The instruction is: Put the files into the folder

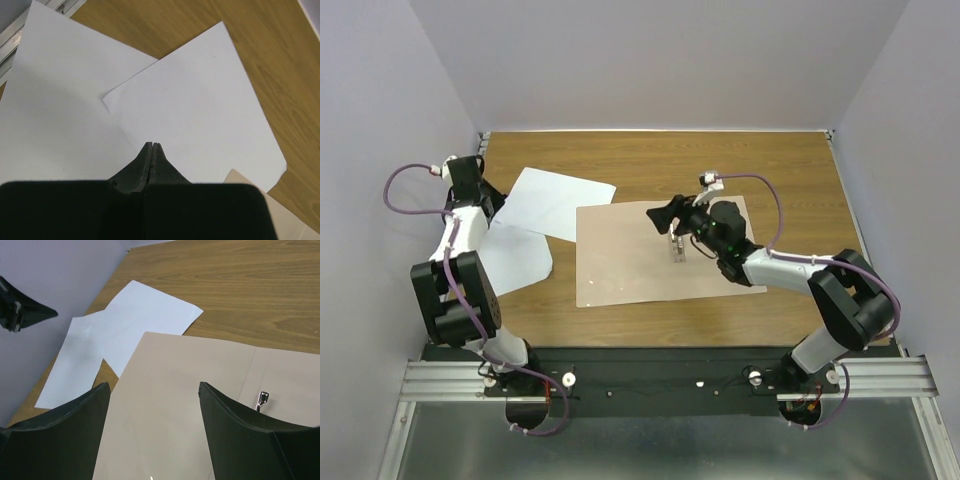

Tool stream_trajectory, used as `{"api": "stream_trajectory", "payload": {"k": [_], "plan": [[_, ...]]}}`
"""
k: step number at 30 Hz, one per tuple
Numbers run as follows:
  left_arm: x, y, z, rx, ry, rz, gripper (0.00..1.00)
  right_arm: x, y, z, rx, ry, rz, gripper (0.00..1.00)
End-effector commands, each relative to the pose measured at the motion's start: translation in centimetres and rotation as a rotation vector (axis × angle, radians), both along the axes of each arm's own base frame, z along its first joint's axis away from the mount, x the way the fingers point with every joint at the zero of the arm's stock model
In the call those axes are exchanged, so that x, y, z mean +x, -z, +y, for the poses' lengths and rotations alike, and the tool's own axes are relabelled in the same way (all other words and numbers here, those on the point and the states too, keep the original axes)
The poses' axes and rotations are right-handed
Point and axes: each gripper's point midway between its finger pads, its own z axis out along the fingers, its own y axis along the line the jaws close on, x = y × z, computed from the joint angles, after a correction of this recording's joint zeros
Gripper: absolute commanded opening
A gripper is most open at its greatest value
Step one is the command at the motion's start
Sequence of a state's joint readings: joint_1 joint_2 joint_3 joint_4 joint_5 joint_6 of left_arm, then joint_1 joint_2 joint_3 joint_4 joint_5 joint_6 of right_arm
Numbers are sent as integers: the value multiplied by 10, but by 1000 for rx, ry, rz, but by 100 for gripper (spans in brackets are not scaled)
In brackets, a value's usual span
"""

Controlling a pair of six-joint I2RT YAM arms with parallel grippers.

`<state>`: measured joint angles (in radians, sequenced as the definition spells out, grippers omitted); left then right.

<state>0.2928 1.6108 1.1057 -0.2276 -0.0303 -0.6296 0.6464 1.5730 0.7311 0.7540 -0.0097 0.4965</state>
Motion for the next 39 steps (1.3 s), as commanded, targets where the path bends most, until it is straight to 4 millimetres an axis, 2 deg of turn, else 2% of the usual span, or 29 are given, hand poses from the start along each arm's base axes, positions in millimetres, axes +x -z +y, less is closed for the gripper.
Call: {"api": "stream_trajectory", "payload": {"k": [1,2,3,5,6,9,11,13,14,15,18,22,25,32,38,39], "plan": [[-11,16,-18,-35,27,58,0,-3,8,12,-42,-84,-12,80],[-19,29,-27,-45,47,100,0,-3,9,12,-44,-82,-8,80],[-23,36,-43,-46,75,127,9,-3,11,12,-47,-81,-2,80],[-42,54,-61,-30,64,198,17,-3,14,12,-58,-87,2,80],[-47,58,-81,-15,98,222,23,-3,16,12,-65,-88,6,80],[-77,67,-92,24,61,306,31,-3,22,12,-83,-91,20,80],[-102,75,-108,44,68,343,34,-4,27,12,-90,-95,31,80],[-117,80,-115,47,62,362,39,-6,30,13,-89,-106,41,80],[-127,83,-116,48,58,370,47,-7,32,14,-88,-110,48,80],[-132,84,-117,49,51,376,63,-8,34,14,-88,-112,54,80],[-145,87,-118,56,39,391,63,-10,37,16,-82,-126,68,80],[-151,82,-126,61,57,382,63,-13,39,20,-72,-152,82,80],[-151,80,-126,77,69,378,63,-13,40,20,-70,-147,88,80],[-147,91,-126,107,86,435,63,-15,40,19,-66,-146,91,80],[-143,100,-125,125,93,466,37,-15,37,17,-61,-136,88,80],[-143,101,-126,124,99,469,25,-15,37,17,-59,-136,89,80]]}}
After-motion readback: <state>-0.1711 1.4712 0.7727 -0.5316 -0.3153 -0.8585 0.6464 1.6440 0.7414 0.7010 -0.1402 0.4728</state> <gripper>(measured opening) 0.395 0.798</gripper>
